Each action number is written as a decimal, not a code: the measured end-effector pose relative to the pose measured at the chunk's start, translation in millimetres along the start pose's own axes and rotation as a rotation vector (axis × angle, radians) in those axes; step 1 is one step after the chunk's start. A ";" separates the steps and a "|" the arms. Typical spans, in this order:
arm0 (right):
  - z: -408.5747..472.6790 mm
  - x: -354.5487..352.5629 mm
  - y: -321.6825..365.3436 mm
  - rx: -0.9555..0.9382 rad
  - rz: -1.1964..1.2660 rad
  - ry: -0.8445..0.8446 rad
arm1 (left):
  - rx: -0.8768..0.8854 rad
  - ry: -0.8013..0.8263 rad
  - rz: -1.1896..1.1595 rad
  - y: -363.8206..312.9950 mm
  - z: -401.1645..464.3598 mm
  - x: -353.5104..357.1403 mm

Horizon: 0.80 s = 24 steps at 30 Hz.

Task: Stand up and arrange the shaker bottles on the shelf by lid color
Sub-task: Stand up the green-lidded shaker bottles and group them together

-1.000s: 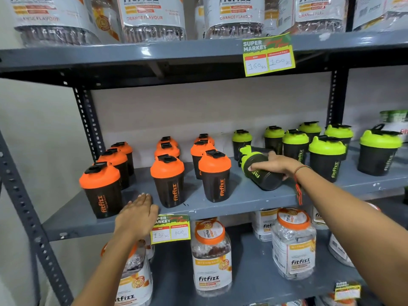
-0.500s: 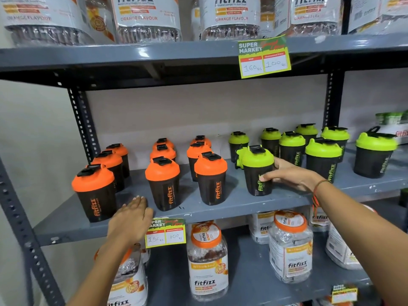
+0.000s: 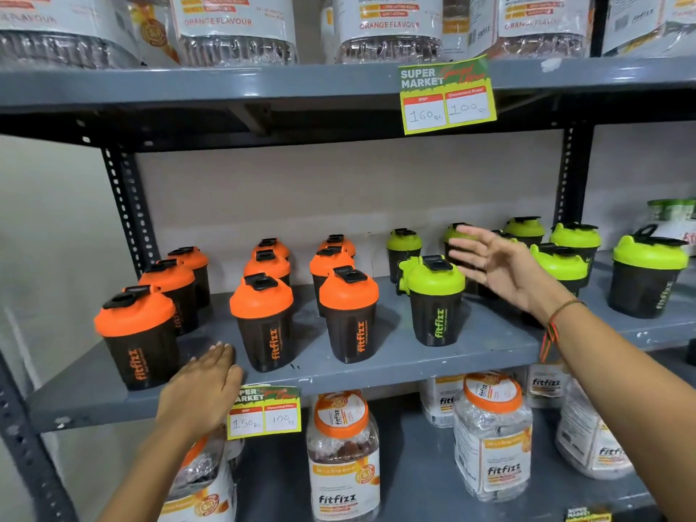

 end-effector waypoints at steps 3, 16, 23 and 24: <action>25.9 -9.1 18.4 -0.139 -0.220 -0.193 | -0.002 -0.002 0.000 0.1 -1.1 -1.6; 94.6 35.3 -42.3 -0.151 -1.390 0.184 | -0.004 -0.026 0.018 2.8 1.6 0.5; 112.9 12.2 -62.1 -0.039 -1.445 0.065 | -0.014 -0.033 0.002 5.3 2.1 2.1; 115.5 9.0 -64.2 0.026 -1.418 0.051 | -0.014 -0.034 0.004 5.2 1.9 2.0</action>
Point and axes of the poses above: each hand's wrist, its own z-axis towards the middle knuckle, its own x-axis out of the palm, y = z × x, the point moved 9 cm from there along z, towards the middle knuckle, and after that the axes turned 3 degrees about -y, right-handed, at the moved point
